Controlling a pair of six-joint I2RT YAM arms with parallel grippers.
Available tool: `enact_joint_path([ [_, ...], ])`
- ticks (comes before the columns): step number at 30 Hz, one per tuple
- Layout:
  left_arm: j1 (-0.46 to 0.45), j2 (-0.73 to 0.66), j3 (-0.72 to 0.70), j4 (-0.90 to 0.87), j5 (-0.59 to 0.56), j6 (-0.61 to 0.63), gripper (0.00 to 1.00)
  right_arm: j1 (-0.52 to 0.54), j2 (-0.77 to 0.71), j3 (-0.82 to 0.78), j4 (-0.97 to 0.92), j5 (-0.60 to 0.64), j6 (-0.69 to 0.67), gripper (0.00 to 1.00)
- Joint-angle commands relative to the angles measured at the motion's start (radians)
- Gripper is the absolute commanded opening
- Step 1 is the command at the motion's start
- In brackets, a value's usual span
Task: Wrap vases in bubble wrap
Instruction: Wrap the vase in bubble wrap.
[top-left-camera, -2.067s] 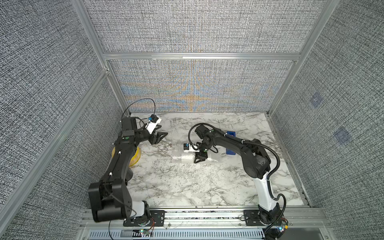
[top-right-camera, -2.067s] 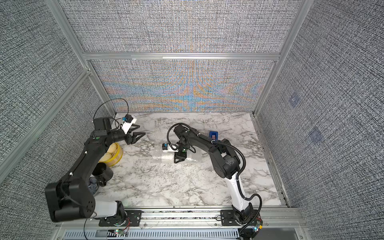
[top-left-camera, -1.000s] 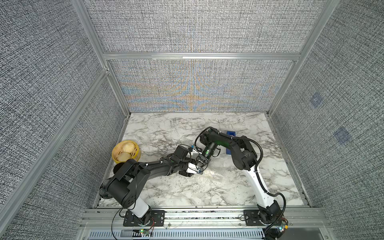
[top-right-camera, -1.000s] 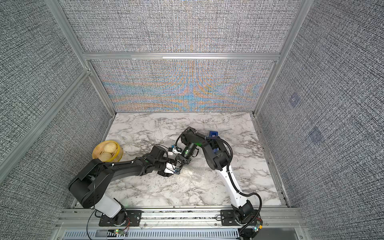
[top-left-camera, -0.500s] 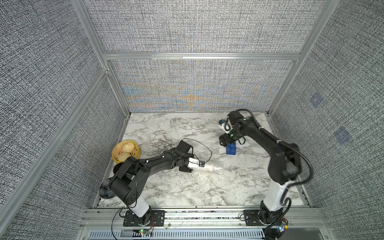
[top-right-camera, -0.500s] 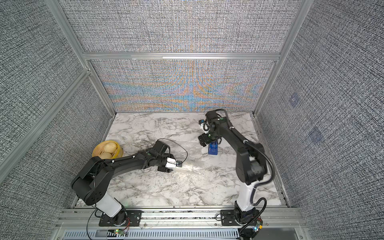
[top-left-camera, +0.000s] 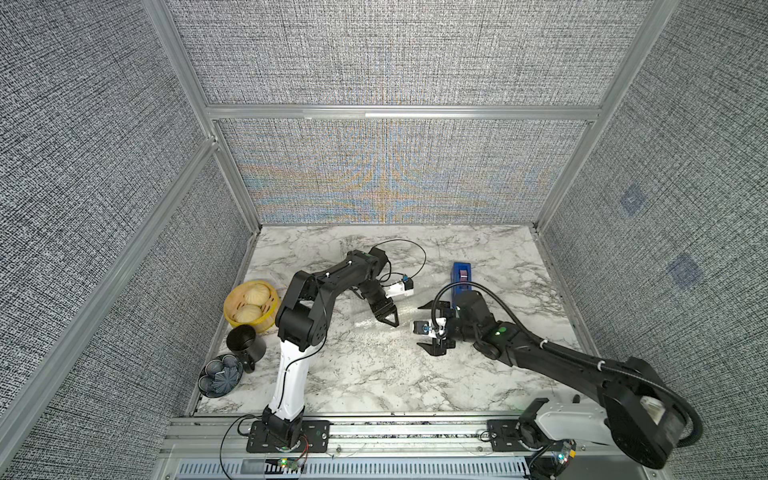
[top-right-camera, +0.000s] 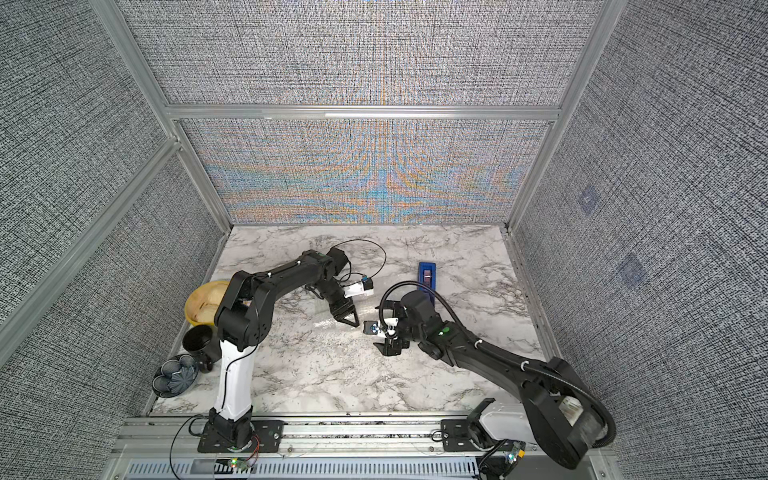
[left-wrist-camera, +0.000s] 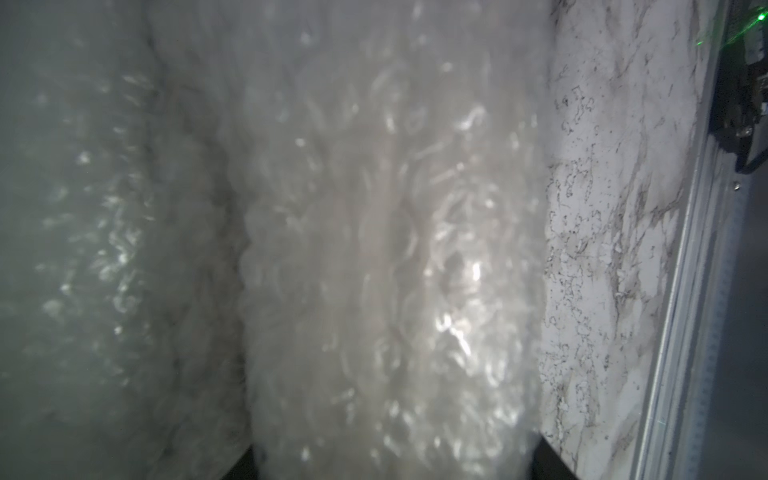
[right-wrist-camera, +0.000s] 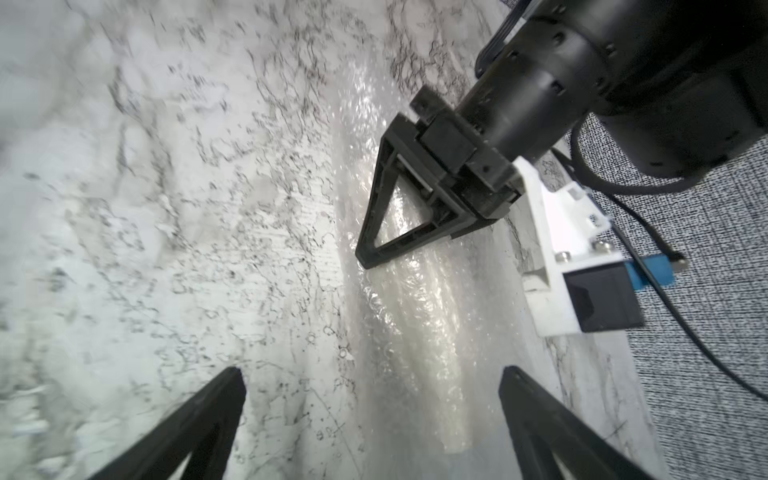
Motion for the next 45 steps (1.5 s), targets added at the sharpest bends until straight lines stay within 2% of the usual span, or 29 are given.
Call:
enact_joint_path([
  [1, 0.004, 0.047, 0.062, -0.116, 0.069, -0.038, 0.45, 0.037, 0.08, 0.012, 0.146, 0.038, -0.207, 0.99],
  [8, 0.001, 0.105, 0.132, -0.178, 0.071, -0.008, 0.51, 0.057, 0.305, 0.105, 0.235, 0.144, -0.261, 0.99],
  [14, -0.001, 0.093, 0.119, -0.191, 0.077, 0.022, 0.51, 0.041, 0.422, 0.171, 0.184, 0.126, -0.247, 0.98],
  [17, 0.001, 0.079, 0.101, -0.188, 0.078, 0.038, 0.52, 0.042, 0.465, 0.192, 0.173, 0.157, -0.224, 0.89],
  [19, 0.006, 0.064, 0.09, -0.183, 0.088, 0.042, 0.54, 0.041, 0.473, 0.184, 0.185, 0.173, -0.227, 0.76],
  [20, 0.012, 0.055, 0.084, -0.181, 0.098, 0.044, 0.57, 0.04, 0.473, 0.184, 0.179, 0.176, -0.223, 0.69],
  [22, 0.027, 0.038, 0.075, -0.192, 0.147, 0.072, 0.63, 0.037, 0.477, 0.175, 0.184, 0.175, -0.216, 0.64],
  [24, 0.053, 0.016, 0.073, -0.204, 0.168, 0.071, 0.72, 0.038, 0.475, 0.172, 0.168, 0.177, -0.211, 0.59],
  [27, 0.112, -0.027, 0.083, -0.218, 0.119, 0.025, 0.74, 0.038, 0.447, 0.137, 0.151, 0.159, -0.211, 0.5],
  [30, 0.227, -0.096, 0.073, -0.208, 0.169, 0.01, 0.76, 0.038, 0.43, 0.124, 0.119, 0.14, -0.211, 0.47],
  [33, 0.354, -0.191, 0.051, -0.134, 0.209, -0.049, 0.94, 0.038, 0.4, 0.168, -0.029, 0.107, -0.171, 0.47],
  [36, 0.425, -0.392, -0.104, 0.11, 0.215, -0.124, 0.94, 0.027, 0.377, 0.316, -0.359, -0.002, -0.038, 0.47],
  [39, 0.417, -0.612, -0.331, 0.408, 0.171, -0.186, 0.95, 0.013, 0.438, 0.484, -0.669, -0.057, 0.128, 0.45],
  [41, 0.405, -0.75, -0.518, 0.659, 0.156, -0.268, 0.95, 0.014, 0.485, 0.538, -0.775, -0.076, 0.175, 0.45],
  [43, 0.351, -0.897, -0.735, 0.881, 0.158, -0.214, 0.96, 0.007, 0.522, 0.585, -0.834, -0.098, 0.213, 0.46],
  [45, 0.258, -1.017, -0.927, 0.996, 0.126, -0.067, 0.96, -0.028, 0.589, 0.678, -0.944, -0.162, 0.23, 0.46],
])
